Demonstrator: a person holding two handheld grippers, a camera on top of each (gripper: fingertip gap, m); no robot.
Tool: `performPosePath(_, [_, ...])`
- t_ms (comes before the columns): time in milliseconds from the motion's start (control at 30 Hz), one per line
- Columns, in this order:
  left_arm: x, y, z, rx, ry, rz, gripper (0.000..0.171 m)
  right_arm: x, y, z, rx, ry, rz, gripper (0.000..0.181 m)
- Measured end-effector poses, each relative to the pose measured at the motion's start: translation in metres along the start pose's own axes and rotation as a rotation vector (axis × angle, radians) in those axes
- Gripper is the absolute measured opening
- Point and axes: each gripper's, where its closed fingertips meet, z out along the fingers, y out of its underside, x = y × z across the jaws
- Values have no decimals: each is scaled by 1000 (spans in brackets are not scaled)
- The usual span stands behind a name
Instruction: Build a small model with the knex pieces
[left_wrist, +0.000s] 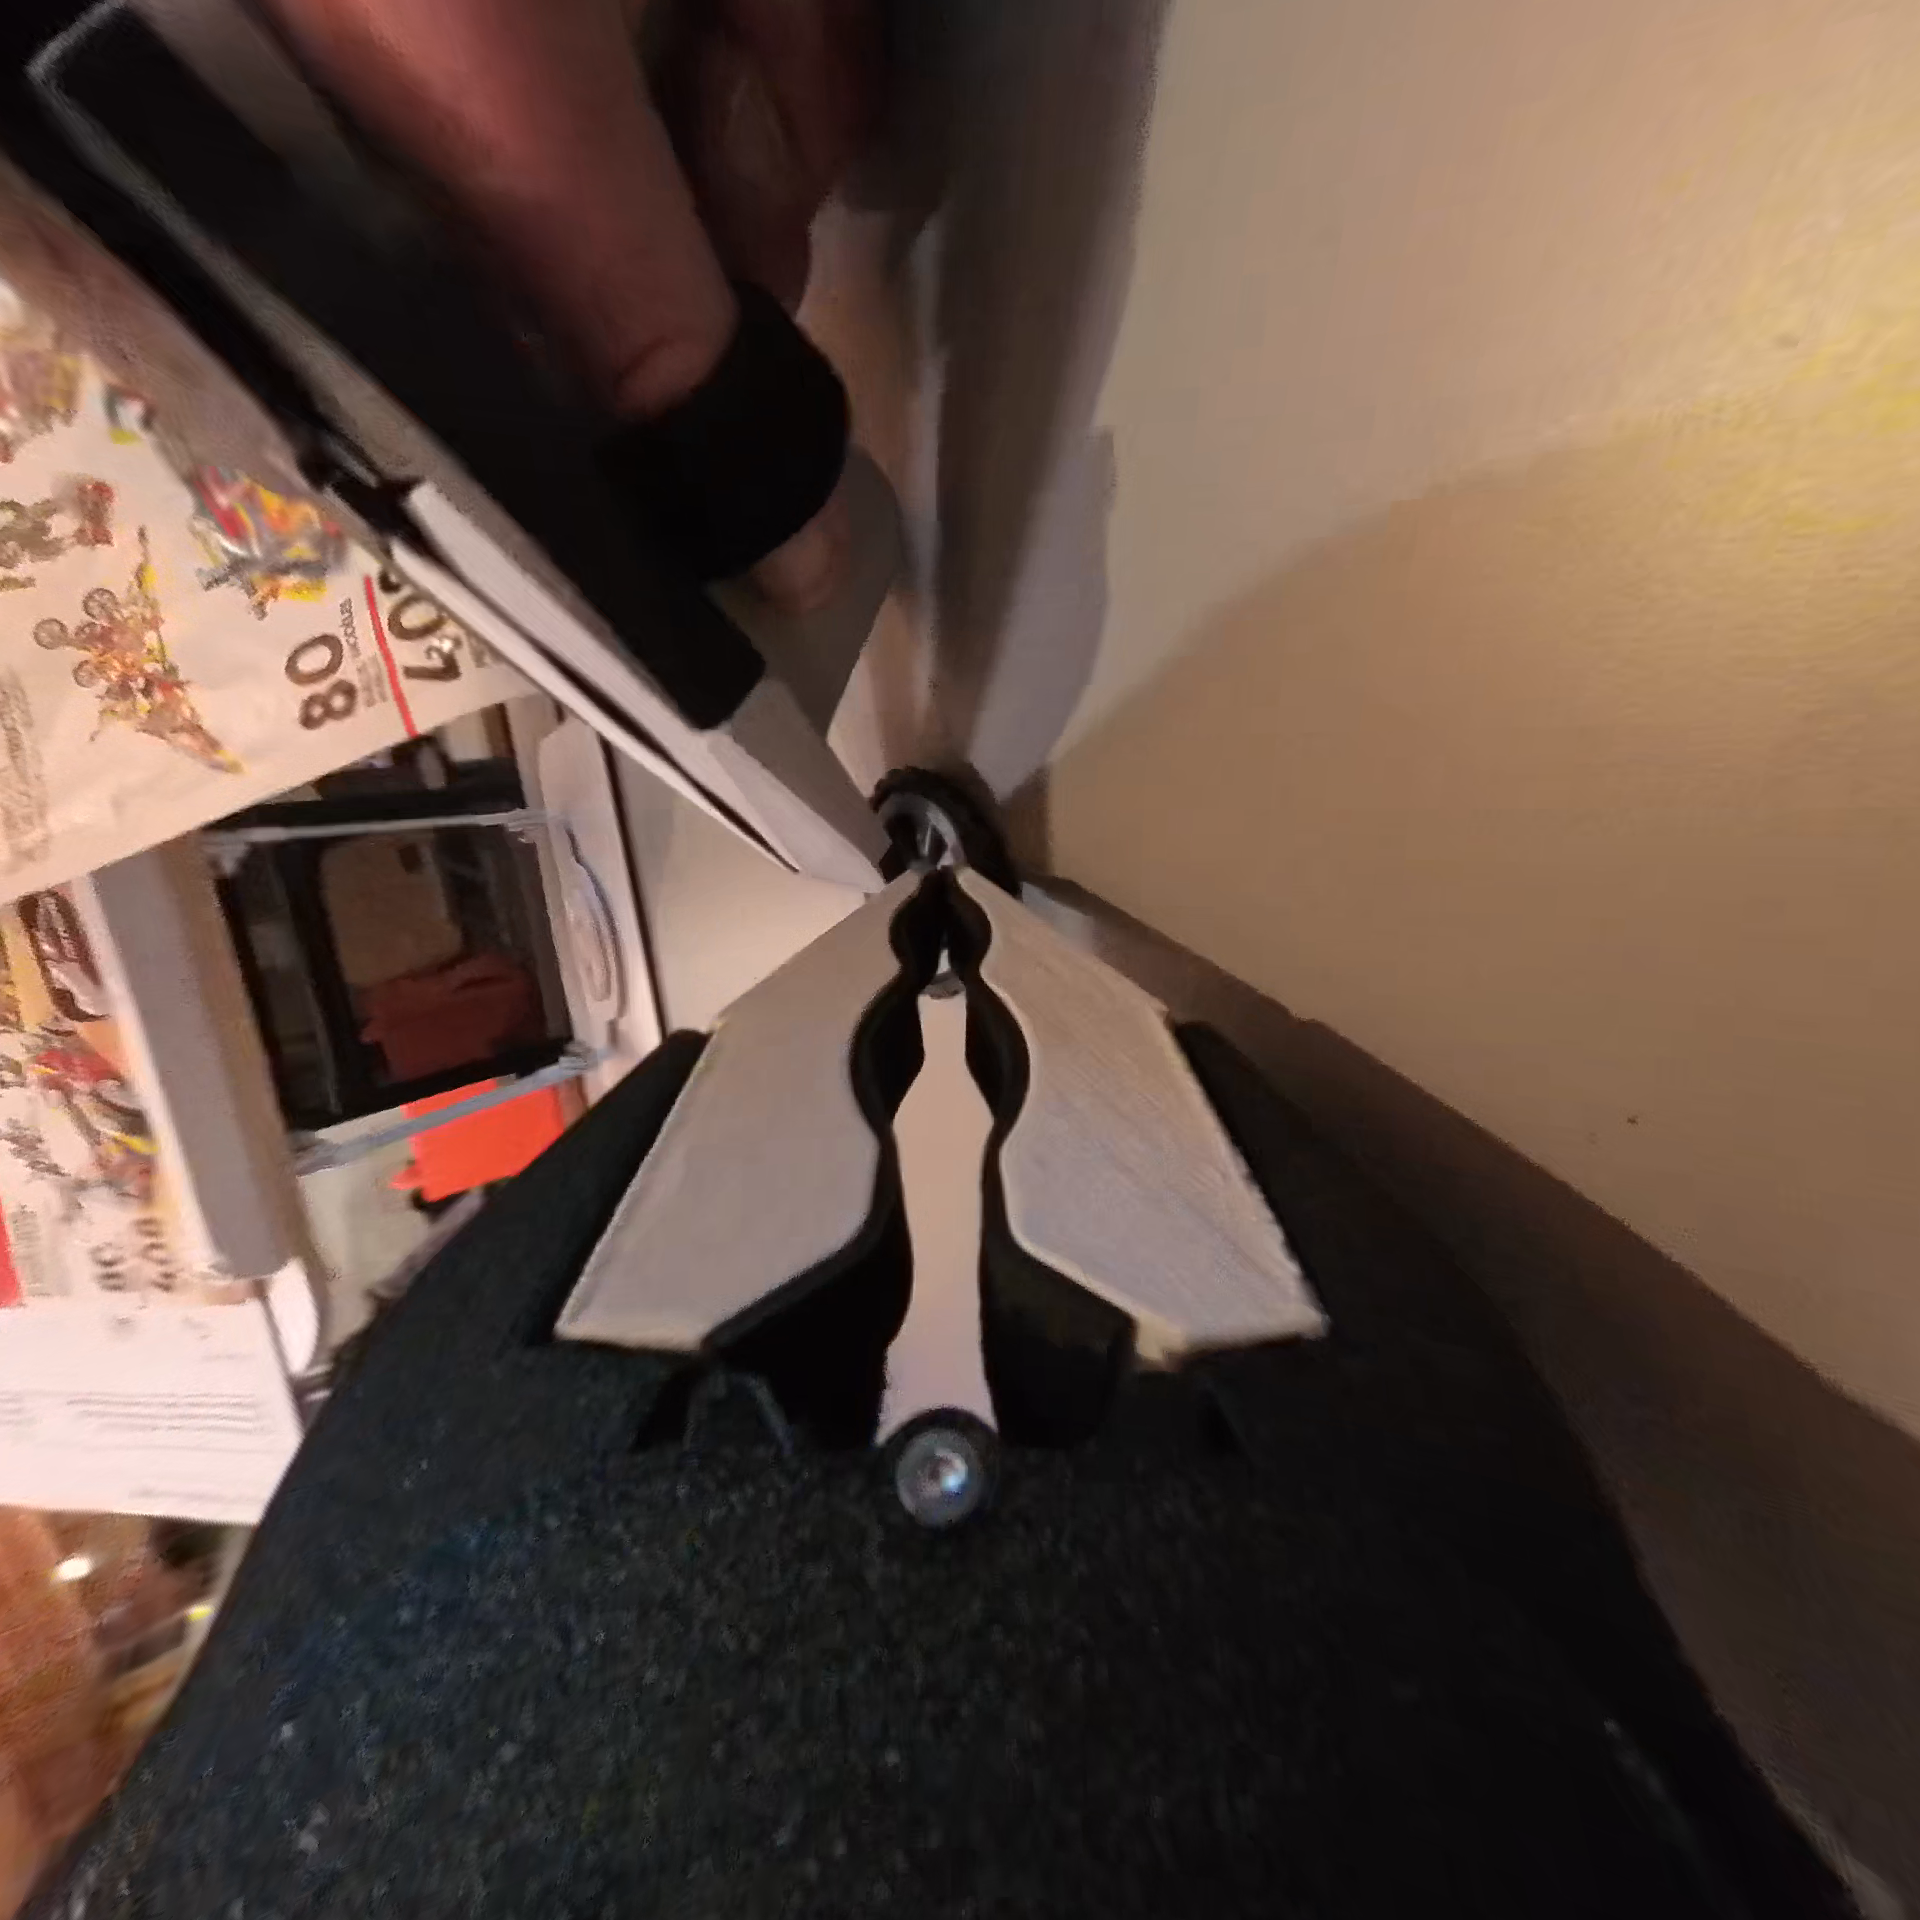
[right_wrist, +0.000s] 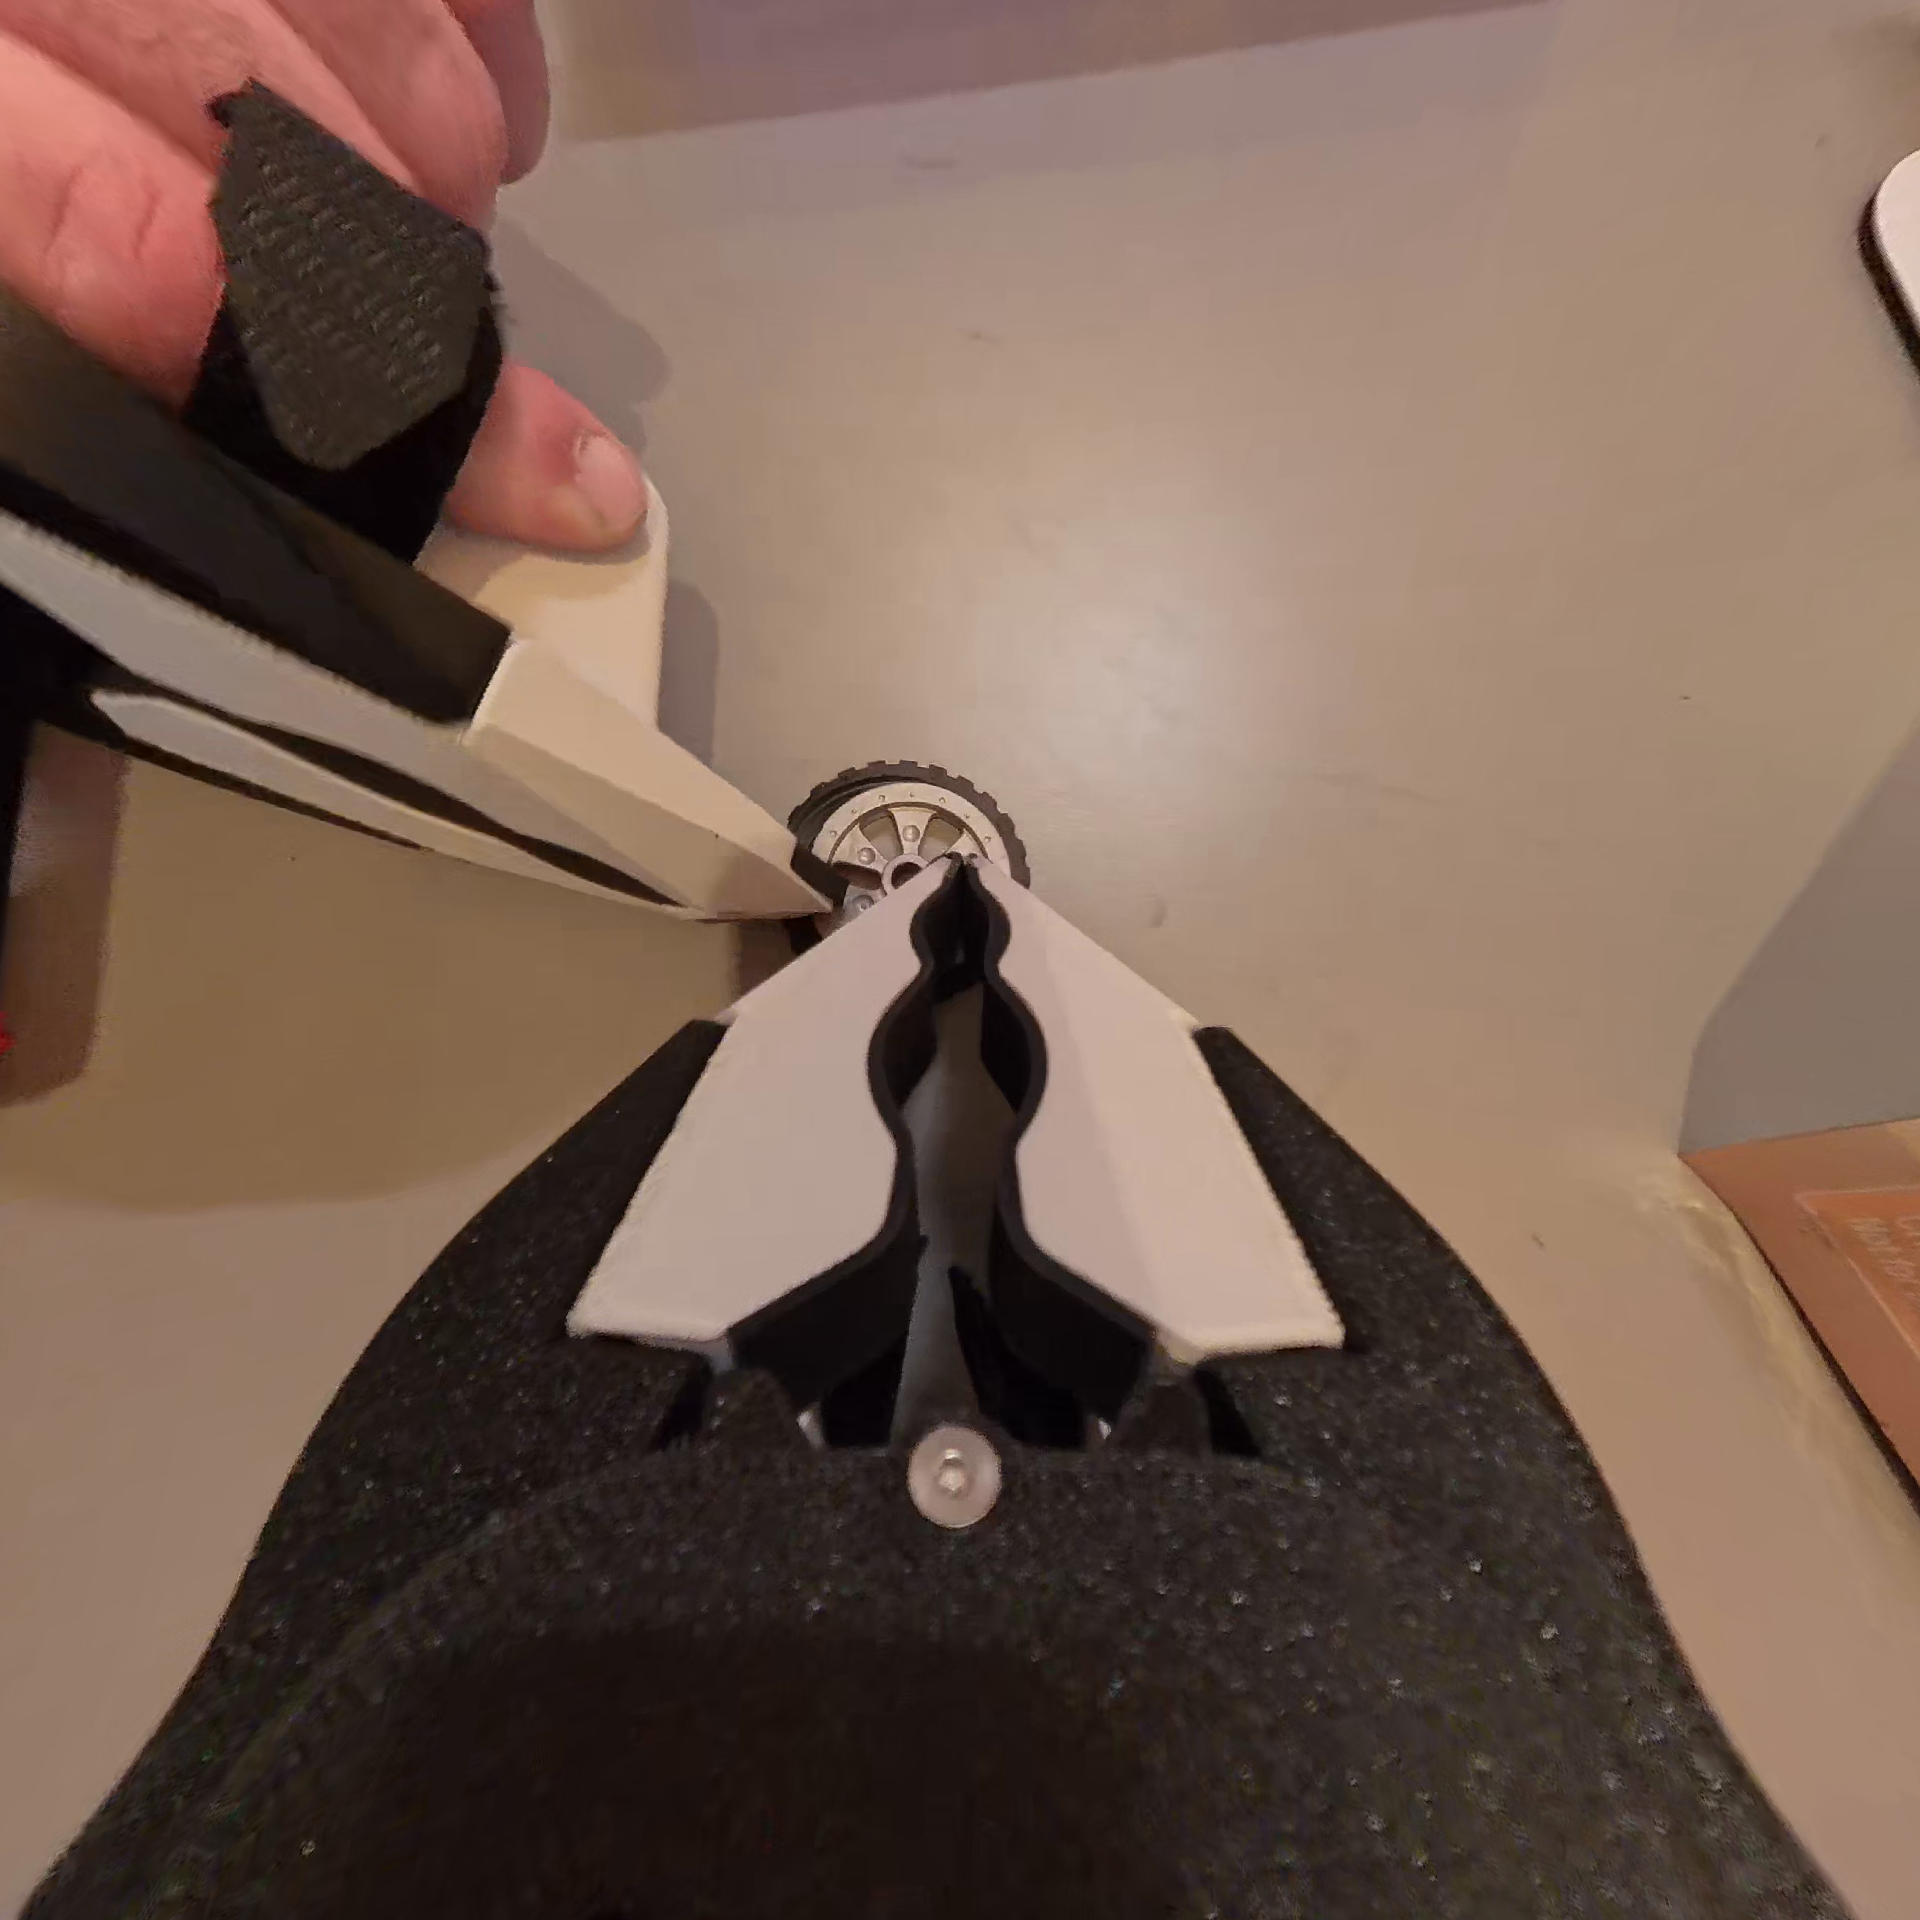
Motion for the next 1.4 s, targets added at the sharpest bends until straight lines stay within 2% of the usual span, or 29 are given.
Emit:
performPosePath(67, [-1, 1, -1, 38, 40, -88, 0, 0, 0, 0, 4, 7, -7, 1])
performPosePath(167, [0, 4, -4, 115, 213, -415, 0, -1, 0, -1, 7, 12, -24, 1])
performPosePath(233, [-8, 10, -6, 143, 181, -413, 0, -1, -1, -1, 9, 19, -36, 0])
performPosePath(267, [-3, 2, -10, 198, 225, -428, 0, -1, 0, -1, 10, 16, -33, 0])
performPosePath(300, [3, 1, -10, 191, 265, -445, 0, -1, 0, -1, 10, 13, -29, 0])
performPosePath(467, [5, 2, -3, 222, 222, -432, 0, 2, 0, -1, 8, 32, -22, 0])
performPosePath(633, [2, 6, -7, 239, 360, -636, 0, 2, 0, -1, 5, 52, -47, 0])
performPosePath(667, [-4, 11, -8, 230, 337, -650, 0, 1, 0, -1, 7, 49, -47, 0])
performPosePath(733, [-17, 17, -13, 240, 295, -622, 0, 0, 0, -1, 9, 41, -50, 0])
performPosePath(800, [-16, 13, -16, 268, 336, -606, 0, 0, 0, -1, 9, 36, -48, 0])
performPosePath(867, [-4, 23, -6, 180, 327, -514, 0, 0, 0, -1, 10, 33, -45, 0])
performPosePath(1000, [2, 23, -5, 160, 330, -510, 0, -1, 0, -1, 8, 18, -35, 0])
performPosePath(1067, [3, 23, -5, 148, 230, -388, 0, -1, 0, -1, 8, 18, -30, 0])
performPosePath(1167, [3, 23, -5, 156, 260, -474, 0, 0, 0, 0, 7, 27, -35, 0])
performPosePath(1267, [2, 23, -5, 126, 244, -421, 0, 0, -1, 0, 7, 33, -41, 0])
performPosePath(1333, [3, 19, -10, 164, 310, -489, 0, 0, 0, 0, 8, 39, -47, 0])
performPosePath(1400, [-1, 15, -18, 209, 302, -448, 0, -1, 0, 0, 9, 33, -43, 0])
